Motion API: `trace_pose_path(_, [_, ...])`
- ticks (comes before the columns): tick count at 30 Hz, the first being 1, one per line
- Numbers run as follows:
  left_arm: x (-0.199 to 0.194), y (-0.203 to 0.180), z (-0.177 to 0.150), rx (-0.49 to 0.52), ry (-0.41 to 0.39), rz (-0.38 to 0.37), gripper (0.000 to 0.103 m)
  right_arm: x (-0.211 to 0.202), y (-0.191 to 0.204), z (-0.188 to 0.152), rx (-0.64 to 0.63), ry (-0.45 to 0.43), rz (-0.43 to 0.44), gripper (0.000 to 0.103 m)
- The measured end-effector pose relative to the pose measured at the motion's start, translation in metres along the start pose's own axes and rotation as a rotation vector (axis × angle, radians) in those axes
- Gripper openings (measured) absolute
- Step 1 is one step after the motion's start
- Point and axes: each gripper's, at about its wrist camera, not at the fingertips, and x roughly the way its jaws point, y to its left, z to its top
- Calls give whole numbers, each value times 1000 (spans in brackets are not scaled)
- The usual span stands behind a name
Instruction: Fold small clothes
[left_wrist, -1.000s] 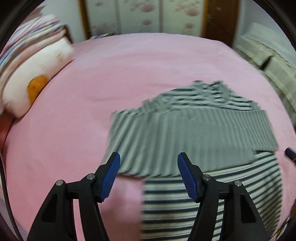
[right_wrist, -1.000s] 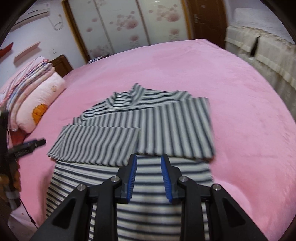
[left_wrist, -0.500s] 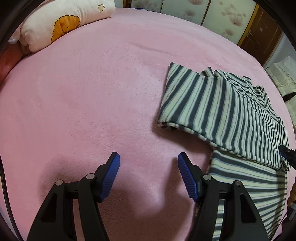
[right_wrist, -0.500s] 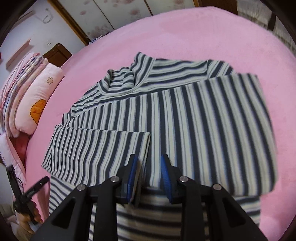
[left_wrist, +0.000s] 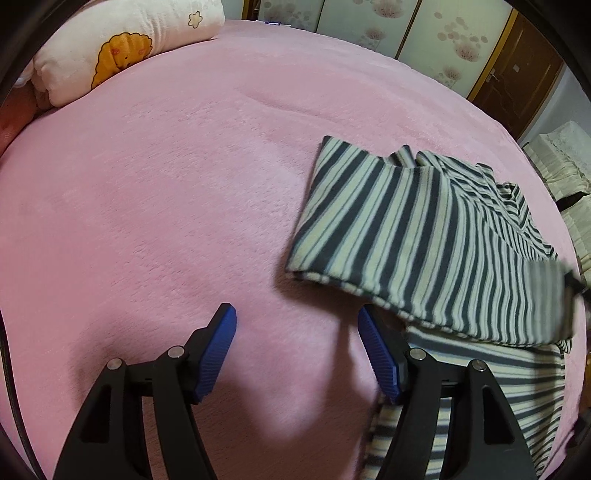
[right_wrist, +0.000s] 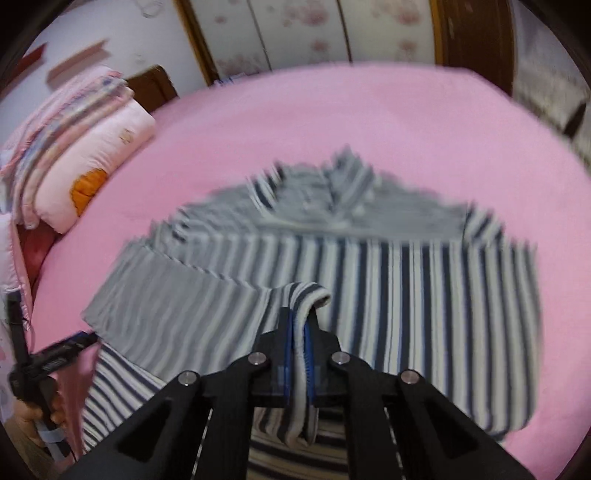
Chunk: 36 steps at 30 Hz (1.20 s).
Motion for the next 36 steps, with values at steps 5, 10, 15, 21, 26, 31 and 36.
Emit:
trace_pose_path(5, [9, -13, 6, 5, -4, 10, 67, -66, 39, 47, -98, -189, -17, 6])
trace_pose_path(10, [16, -24, 18, -44, -10, -28, 67, -102, 69, 88, -192, -318, -65, 6])
trace_pose_path(15, [20, -34, 31, -103, -17, -76, 67, -112, 66, 111, -203, -365, -119, 6])
trace_pose_path(21, [31, -42, 38, -129, 8, -48, 67, -105, 11, 108, -97, -330, -252, 6])
trace_pose_path(26, [35, -52, 37, -82, 6, -13, 67, -61, -65, 87, 56, -160, -326, 6])
trace_pose_path(31, [31, -57, 36, -46, 1, 34, 67, -4, -109, 54, 148, 42, -394, 15])
trace_pose_path(36, [26, -55, 33, -14, -9, 55, 67, 3, -131, 31, 223, 106, -324, 15])
